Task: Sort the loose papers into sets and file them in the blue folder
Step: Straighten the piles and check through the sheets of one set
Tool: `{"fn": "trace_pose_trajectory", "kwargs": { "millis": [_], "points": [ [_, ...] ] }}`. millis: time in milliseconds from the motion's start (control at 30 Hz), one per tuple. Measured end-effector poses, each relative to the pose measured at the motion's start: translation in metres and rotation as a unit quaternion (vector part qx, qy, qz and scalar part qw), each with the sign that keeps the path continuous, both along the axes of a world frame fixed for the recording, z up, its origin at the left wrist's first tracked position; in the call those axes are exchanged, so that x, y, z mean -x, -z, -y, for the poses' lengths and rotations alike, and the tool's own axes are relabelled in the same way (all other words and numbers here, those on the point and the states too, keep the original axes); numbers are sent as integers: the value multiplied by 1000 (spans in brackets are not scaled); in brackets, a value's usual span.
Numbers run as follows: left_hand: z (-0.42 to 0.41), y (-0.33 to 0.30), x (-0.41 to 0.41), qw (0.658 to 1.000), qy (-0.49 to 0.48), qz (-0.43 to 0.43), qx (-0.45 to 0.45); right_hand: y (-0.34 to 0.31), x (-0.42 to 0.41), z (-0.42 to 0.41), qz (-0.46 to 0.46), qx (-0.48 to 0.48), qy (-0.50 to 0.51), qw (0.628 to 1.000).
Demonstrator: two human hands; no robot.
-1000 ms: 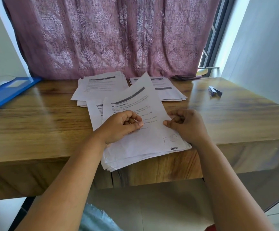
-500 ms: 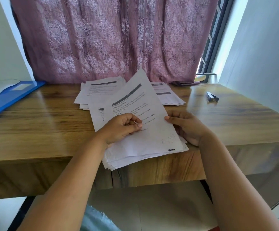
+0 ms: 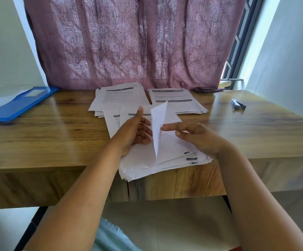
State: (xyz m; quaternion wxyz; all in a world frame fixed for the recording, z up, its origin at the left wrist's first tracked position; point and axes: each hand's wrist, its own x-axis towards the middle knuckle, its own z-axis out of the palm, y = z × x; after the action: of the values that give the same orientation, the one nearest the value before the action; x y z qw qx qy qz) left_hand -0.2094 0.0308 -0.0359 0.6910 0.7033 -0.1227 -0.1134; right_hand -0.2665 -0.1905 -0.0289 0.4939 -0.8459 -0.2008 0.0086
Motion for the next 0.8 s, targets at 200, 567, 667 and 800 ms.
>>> {"fn": "trace_pose_trajectory", "kwargs": {
  "millis": [200, 567, 667, 800],
  "points": [
    [-2, -2, 3, 999, 22, 6, 45, -5, 1, -12, -11, 126, -6, 992],
    [-5, 9, 6, 973, 126, 165, -103, -19, 15, -41, -10, 418, 242, 875],
    [-2, 4, 16, 960, 97, 192, -180, -23, 12, -46, -27, 429, 246, 869],
    [1, -1, 36, 918, 69, 228, -318, -22, 10, -45, -41, 405, 270, 872]
  ]
}}
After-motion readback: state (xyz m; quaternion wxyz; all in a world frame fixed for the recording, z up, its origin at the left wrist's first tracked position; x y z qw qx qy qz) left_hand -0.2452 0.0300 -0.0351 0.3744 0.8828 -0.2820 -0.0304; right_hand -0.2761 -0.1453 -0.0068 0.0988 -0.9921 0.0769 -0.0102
